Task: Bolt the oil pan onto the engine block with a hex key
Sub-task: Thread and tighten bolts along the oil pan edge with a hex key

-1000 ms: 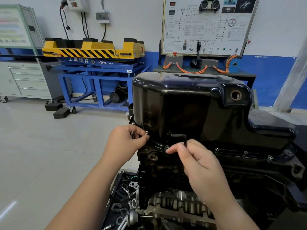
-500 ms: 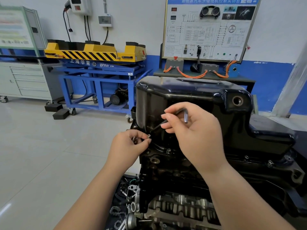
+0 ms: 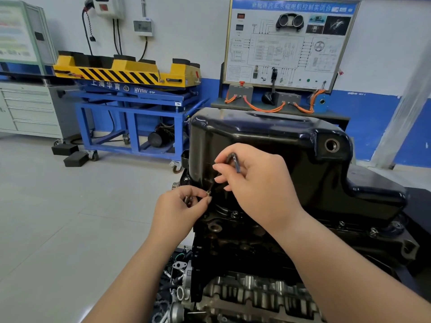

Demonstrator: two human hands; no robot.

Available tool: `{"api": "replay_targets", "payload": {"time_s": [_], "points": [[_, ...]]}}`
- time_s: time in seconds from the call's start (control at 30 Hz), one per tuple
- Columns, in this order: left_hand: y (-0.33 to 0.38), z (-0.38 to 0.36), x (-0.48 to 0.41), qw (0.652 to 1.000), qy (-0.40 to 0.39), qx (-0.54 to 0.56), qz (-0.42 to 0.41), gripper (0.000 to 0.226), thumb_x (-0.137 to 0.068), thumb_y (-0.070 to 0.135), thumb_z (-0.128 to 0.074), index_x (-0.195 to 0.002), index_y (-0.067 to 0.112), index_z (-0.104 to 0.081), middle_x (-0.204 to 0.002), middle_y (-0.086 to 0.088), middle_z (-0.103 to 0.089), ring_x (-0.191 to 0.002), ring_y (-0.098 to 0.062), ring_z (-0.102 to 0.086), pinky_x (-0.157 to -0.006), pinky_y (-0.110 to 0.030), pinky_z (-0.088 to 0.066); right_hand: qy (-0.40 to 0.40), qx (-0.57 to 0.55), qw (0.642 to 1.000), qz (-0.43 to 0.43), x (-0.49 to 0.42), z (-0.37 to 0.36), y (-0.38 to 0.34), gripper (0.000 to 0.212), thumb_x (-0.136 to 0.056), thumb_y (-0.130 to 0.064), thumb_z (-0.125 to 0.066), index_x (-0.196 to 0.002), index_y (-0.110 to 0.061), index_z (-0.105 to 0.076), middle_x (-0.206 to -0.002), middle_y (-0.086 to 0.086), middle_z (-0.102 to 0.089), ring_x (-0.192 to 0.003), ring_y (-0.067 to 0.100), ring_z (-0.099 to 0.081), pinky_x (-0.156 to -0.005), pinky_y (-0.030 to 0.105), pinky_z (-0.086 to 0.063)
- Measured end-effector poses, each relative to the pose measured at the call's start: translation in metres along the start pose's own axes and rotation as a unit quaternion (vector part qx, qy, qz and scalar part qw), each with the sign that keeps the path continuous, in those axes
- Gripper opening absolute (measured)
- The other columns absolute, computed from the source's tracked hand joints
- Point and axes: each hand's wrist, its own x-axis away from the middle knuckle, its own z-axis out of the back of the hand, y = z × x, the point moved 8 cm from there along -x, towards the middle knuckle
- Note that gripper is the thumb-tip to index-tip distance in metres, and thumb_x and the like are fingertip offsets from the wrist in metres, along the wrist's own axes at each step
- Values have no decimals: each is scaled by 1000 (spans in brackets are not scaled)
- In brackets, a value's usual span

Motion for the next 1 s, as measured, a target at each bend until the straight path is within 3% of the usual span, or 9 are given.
{"api": "replay_targets", "payload": {"time_s": [0.77,1.0], "points": [[-3,1,2,1000,7,21,-4,27,-76,15,-74,-62,36,-63,-45,16,-49,-46,1,-44,-47,-7,-33,19,31,999,14,1,2,-5,9,-88,-7,-62,-81,-12,-65,-67,-8,-65,-67,-2,-67,-61,28,-55],[-3,0,0,1000,0,17,-4,26,-77,15,-73,-62,34,-63,-45,16,-49,-47,1,-44,-48,-8,-34,-6,90,996,15,-4,-4,-7,6,-87,-12,-63,-83,-14,-67,-65,-4,-66,-65,13,-67,-63,39,-54]]}}
